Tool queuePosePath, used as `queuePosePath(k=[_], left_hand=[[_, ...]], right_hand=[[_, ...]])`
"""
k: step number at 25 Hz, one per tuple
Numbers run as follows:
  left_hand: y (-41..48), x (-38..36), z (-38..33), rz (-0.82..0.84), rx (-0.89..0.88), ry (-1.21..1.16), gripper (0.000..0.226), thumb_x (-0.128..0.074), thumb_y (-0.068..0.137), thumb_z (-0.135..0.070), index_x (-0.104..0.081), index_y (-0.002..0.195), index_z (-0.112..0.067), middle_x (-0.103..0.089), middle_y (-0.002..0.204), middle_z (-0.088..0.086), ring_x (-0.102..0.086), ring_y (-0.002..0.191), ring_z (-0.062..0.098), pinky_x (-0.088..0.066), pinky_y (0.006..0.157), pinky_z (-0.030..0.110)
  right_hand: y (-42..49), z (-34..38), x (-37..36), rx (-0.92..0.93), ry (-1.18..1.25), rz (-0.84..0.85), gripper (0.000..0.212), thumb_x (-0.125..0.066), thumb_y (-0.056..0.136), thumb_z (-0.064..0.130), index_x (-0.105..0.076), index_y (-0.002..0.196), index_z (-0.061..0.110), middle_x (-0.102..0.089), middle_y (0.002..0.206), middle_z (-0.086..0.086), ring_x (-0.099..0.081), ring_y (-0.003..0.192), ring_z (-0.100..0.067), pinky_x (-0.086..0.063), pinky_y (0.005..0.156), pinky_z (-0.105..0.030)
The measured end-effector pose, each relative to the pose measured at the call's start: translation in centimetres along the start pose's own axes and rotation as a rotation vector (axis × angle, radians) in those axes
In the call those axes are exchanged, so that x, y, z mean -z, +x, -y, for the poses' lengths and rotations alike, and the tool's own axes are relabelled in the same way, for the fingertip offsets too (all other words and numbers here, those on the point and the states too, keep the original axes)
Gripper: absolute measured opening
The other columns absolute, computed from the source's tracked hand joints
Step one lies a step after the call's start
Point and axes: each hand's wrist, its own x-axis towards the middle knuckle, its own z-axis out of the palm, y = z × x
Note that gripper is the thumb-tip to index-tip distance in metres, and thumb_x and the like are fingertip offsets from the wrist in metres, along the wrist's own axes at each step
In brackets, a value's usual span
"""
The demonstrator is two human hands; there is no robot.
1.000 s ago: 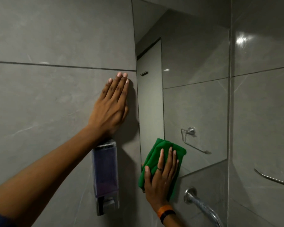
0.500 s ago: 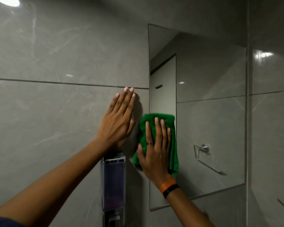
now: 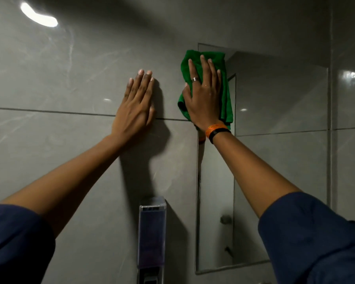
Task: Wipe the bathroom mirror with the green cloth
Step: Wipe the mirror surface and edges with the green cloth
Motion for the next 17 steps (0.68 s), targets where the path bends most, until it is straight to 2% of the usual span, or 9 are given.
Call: queuePosePath(k=[3,8,11,13,17], left_hand=[[1.5,2.0,1.2,0.076,-0.03,-0.02,0.068,-0.023,0.1,-0.031,-0.011,0.158,0.002,-0.007,0.168,0.022,-0.002,0.157,0.036,0.006,0.126,0.04],[0.8,5.8,5.0,0.09,0.014,0.191,0.064,-0.037,0.105,-0.021,-0.008,0.159,0.0,-0.004,0.169,0.019,0.001,0.157,0.032,0.003,0.128,0.043],[-1.0,8.5,7.6,0.09,0.014,0.276,0.063,-0.029,0.105,-0.026,-0.008,0.159,0.0,-0.005,0.169,0.019,0.001,0.157,0.031,-0.001,0.129,0.044],[-2.4,10.3,9.2,0.107,0.041,0.301,0.064,-0.025,0.103,-0.028,-0.009,0.159,0.0,-0.007,0.169,0.019,0.0,0.157,0.03,-0.003,0.129,0.045],[-6.4,13.3,12.5,0.129,0.066,0.336,0.064,-0.032,0.103,-0.023,-0.01,0.159,0.001,-0.008,0.169,0.02,-0.001,0.158,0.031,-0.005,0.129,0.046]], right_hand=[[2.7,0.9,0.7,0.008,0.026,0.021,0.058,-0.043,0.103,0.022,-0.033,0.161,0.02,-0.024,0.171,-0.013,-0.018,0.161,-0.034,-0.01,0.133,-0.052],[3.8,3.4,1.7,-0.005,0.197,0.024,0.052,-0.043,0.104,0.006,-0.042,0.156,0.011,-0.035,0.166,-0.015,-0.027,0.157,-0.035,-0.013,0.132,-0.051],[3.4,7.6,1.6,-0.012,0.316,0.018,0.055,-0.046,0.102,-0.001,-0.042,0.156,0.008,-0.04,0.163,-0.017,-0.032,0.154,-0.037,-0.02,0.13,-0.052],[2.9,11.3,1.0,0.012,0.338,0.024,0.057,-0.045,0.101,-0.003,-0.04,0.157,0.008,-0.04,0.163,-0.017,-0.032,0.155,-0.038,-0.019,0.131,-0.052],[-0.1,17.7,-0.6,-0.004,0.312,-0.046,0.058,-0.04,0.099,-0.007,-0.042,0.155,0.006,-0.044,0.161,-0.018,-0.037,0.153,-0.038,-0.02,0.13,-0.056]])
